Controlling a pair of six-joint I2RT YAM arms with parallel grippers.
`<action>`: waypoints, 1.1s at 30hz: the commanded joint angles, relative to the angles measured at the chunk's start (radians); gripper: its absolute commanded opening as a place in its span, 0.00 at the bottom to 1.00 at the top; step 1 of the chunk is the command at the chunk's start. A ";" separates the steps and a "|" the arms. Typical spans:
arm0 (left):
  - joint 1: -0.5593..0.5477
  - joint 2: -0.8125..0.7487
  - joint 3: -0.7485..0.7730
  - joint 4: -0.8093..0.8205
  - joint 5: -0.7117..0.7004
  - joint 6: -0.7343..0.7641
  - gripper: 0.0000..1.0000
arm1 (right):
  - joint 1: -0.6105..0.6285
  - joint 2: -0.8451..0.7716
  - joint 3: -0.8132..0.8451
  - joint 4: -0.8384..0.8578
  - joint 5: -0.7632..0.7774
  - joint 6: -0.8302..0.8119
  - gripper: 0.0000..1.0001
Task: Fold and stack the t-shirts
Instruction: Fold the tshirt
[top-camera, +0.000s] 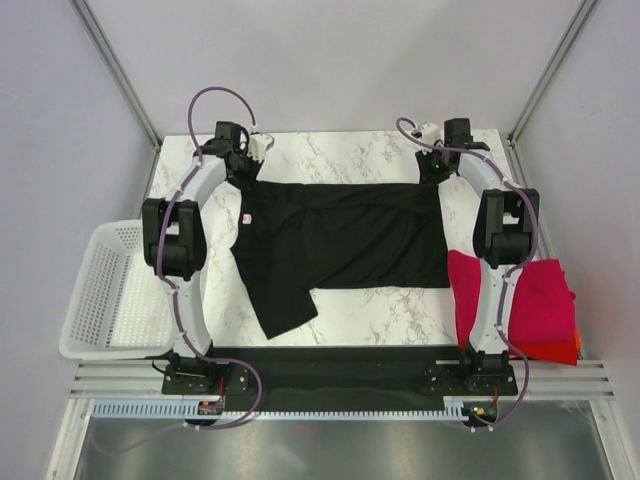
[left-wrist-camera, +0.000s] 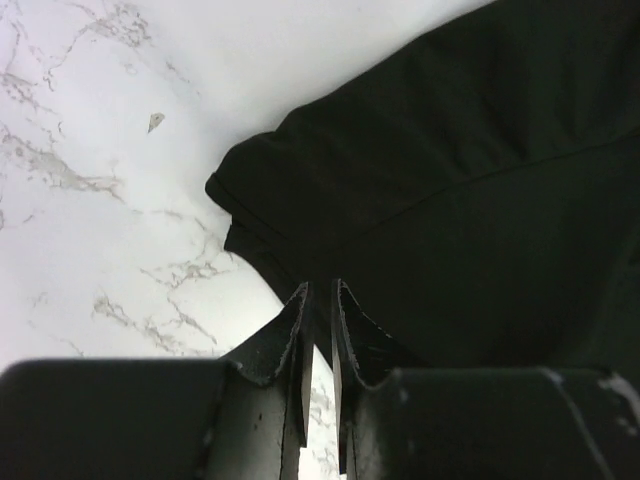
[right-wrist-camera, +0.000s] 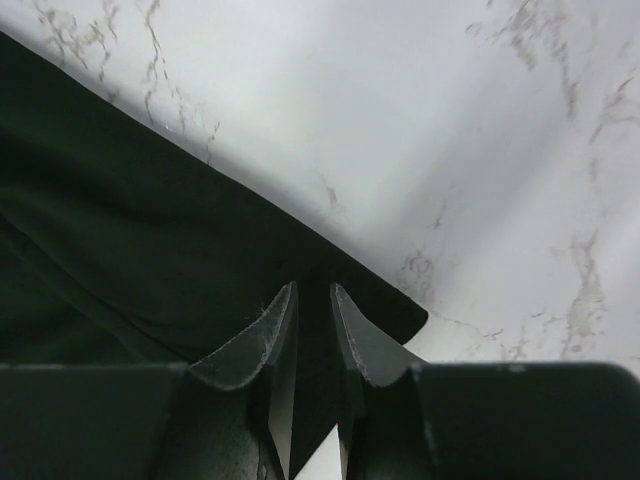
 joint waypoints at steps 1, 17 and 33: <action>-0.003 0.053 0.099 0.004 0.016 -0.035 0.19 | -0.004 0.026 0.057 -0.015 -0.005 0.002 0.26; -0.007 0.278 0.217 0.012 -0.082 -0.035 0.22 | -0.001 0.164 0.156 -0.009 0.072 -0.007 0.26; -0.002 0.567 0.743 -0.156 -0.234 -0.090 0.23 | 0.036 0.408 0.502 0.066 0.221 -0.021 0.28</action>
